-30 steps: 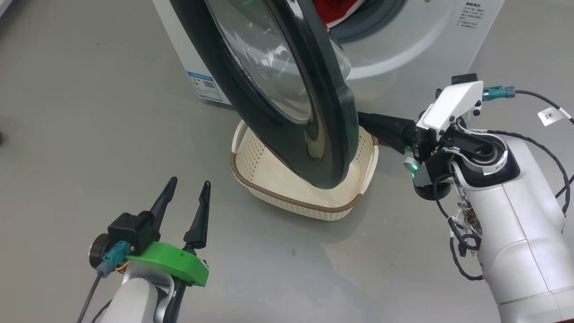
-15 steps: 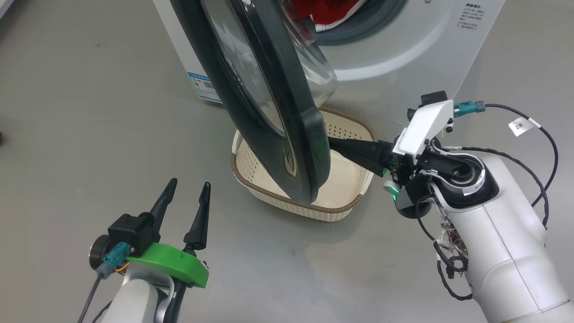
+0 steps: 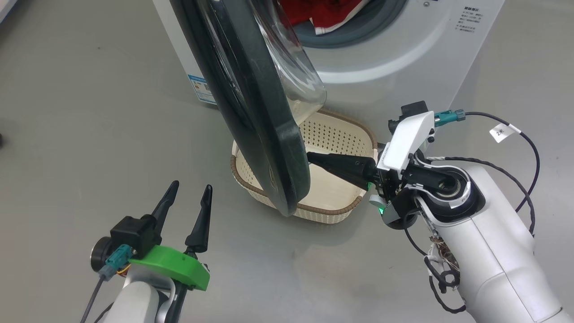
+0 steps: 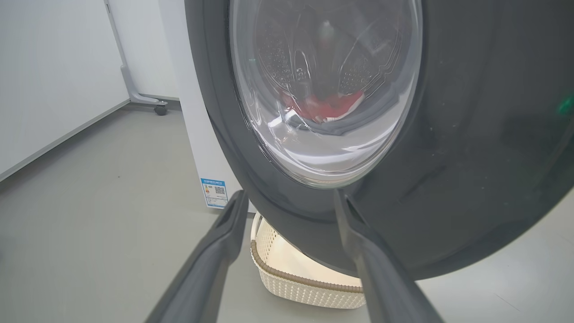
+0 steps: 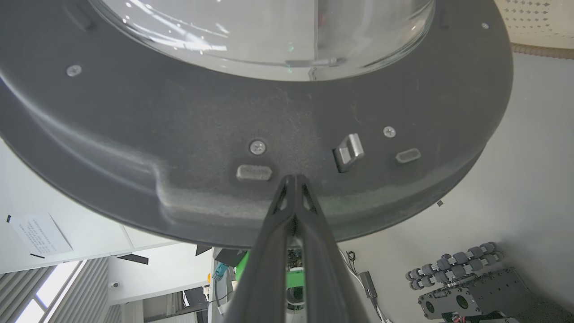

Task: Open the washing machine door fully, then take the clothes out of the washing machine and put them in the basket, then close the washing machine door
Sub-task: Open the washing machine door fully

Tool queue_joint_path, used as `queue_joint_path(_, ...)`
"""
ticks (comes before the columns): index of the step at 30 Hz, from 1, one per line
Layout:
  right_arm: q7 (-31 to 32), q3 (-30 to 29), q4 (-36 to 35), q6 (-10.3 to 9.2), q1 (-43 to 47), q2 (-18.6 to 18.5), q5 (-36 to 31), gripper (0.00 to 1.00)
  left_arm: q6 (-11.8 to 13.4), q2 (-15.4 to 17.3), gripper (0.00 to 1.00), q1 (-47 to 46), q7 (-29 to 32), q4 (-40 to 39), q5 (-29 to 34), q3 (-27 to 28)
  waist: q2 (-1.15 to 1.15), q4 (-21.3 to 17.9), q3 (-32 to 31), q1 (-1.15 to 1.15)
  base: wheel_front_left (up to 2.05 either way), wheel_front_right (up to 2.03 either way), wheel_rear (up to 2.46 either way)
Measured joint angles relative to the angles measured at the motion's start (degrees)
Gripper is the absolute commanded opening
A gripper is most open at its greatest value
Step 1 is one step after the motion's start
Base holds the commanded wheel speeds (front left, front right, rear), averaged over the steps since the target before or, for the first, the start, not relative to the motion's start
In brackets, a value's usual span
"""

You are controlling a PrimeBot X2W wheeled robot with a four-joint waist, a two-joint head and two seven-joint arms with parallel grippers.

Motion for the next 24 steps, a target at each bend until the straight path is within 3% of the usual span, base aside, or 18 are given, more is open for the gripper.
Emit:
queue_joint_path(12,-1.78,2.33,-1.55,-0.01,1.19,0.05,1.1,0.0,0.0,0.01,1.0,0.46,0.0,-0.08,-0.01,0.1,0.0,-0.06,-0.13,0.0,0.0,0.0,0.0)
queue_joint_path(17,-4.64,2.5,-1.48,0.12,1.21,0.25,-2.25,0.0,0.0,0.03,1.0,0.79,0.0,-0.05,0.2,1.79,0.0,-0.76,-0.86,0.0,0.0,0.0,0.0)
queue_joint_path(21,-8.11,2.47,-1.69,2.36,1.29,-0.86,-6.58,0.0,0.01,0.08,1.0,1.31,0.0,0.01,0.51,3.72,0.0,-1.77,-1.85,0.0,0.0,0.0,0.0)
queue_joint_path(24,-12.34,2.46,-2.31,4.95,1.46,-3.88,-12.27,0.0,0.01,0.29,1.0,1.43,0.0,0.01,0.58,4.83,0.0,-2.61,-2.85,0.0,0.0,0.0,0.0)
